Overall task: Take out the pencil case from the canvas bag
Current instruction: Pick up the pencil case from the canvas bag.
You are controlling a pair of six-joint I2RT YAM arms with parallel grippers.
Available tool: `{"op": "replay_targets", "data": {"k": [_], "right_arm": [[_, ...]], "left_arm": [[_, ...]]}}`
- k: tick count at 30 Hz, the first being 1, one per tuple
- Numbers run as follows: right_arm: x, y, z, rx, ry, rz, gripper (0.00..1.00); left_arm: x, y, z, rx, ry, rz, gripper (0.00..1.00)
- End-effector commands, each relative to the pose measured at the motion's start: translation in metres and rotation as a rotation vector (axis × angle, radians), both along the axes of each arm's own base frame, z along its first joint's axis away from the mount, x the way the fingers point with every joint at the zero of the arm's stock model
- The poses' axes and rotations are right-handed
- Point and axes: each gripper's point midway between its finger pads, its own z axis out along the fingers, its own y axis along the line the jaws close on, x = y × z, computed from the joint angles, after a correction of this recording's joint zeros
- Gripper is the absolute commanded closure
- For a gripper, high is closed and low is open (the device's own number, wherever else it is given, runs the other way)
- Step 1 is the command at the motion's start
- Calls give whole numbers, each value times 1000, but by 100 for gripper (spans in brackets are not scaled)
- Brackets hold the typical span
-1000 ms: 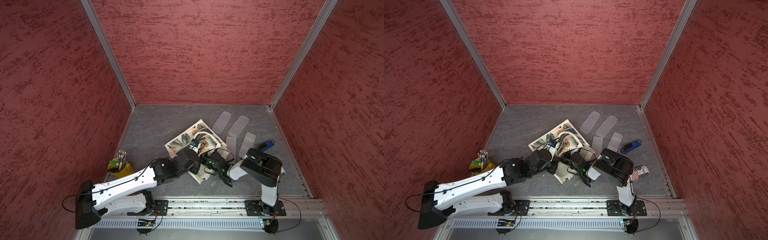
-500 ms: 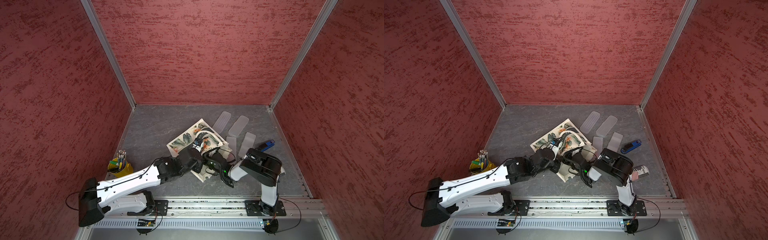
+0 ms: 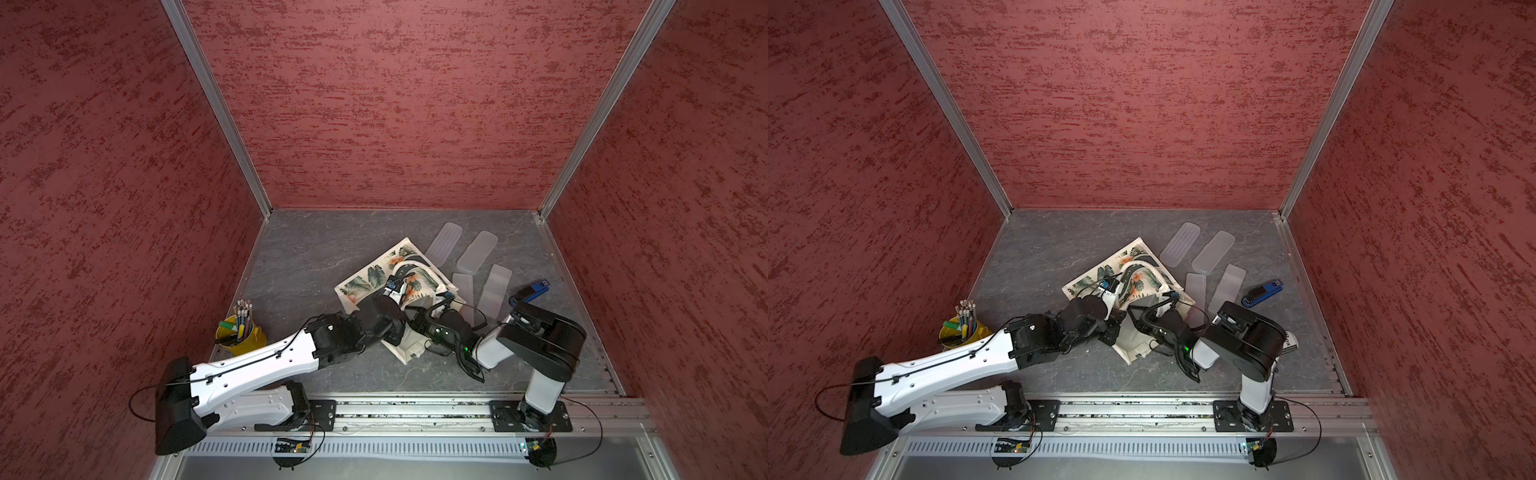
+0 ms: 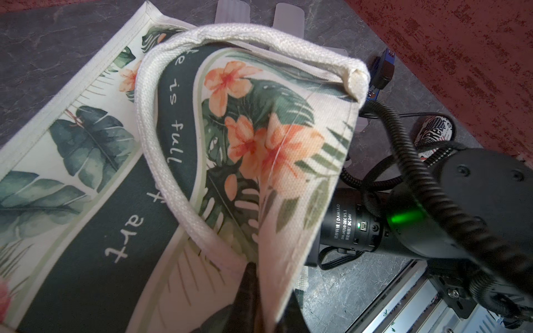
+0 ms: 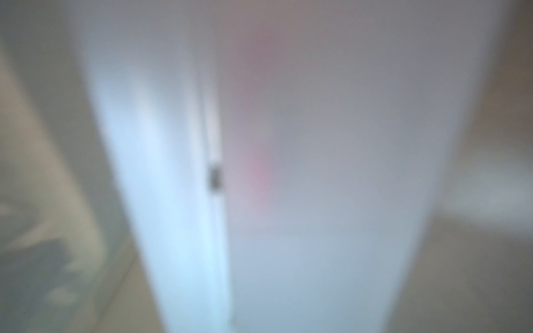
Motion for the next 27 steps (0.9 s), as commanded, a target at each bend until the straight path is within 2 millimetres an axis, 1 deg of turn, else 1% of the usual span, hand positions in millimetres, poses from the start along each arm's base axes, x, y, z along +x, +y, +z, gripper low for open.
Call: {"op": "replay_targets", "data": {"k": [1, 5, 9, 12, 13, 15, 18, 21, 23, 27], "right_arm": [[-10, 4, 24, 8, -80, 69, 74], [-25, 2, 32, 1, -94, 134, 74], [-41, -10, 39, 16, -106, 163, 74], [-55, -16, 42, 22, -103, 205, 73], [-58, -19, 48, 35, -110, 210, 73], [-65, -27, 51, 50, -106, 215, 73], [-68, -41, 57, 62, -104, 198, 74], [-67, -53, 62, 40, -111, 165, 73], [-67, -60, 68, 26, -123, 146, 70], [-66, -75, 83, 5, -144, 101, 70]], "left_arm": [[7, -4, 29, -76, -60, 20, 100], [12, 0, 33, -79, -73, 60, 100], [20, 6, 39, -82, -94, 113, 100], [27, 9, 43, -81, -101, 143, 100], [30, 11, 44, -77, -103, 157, 100], [35, 15, 47, -72, -102, 181, 100], [44, 22, 52, -67, -108, 222, 100], [51, 29, 56, -66, -124, 251, 100], [57, 36, 58, -66, -131, 276, 100], [69, 47, 59, -90, -128, 318, 100]]}}
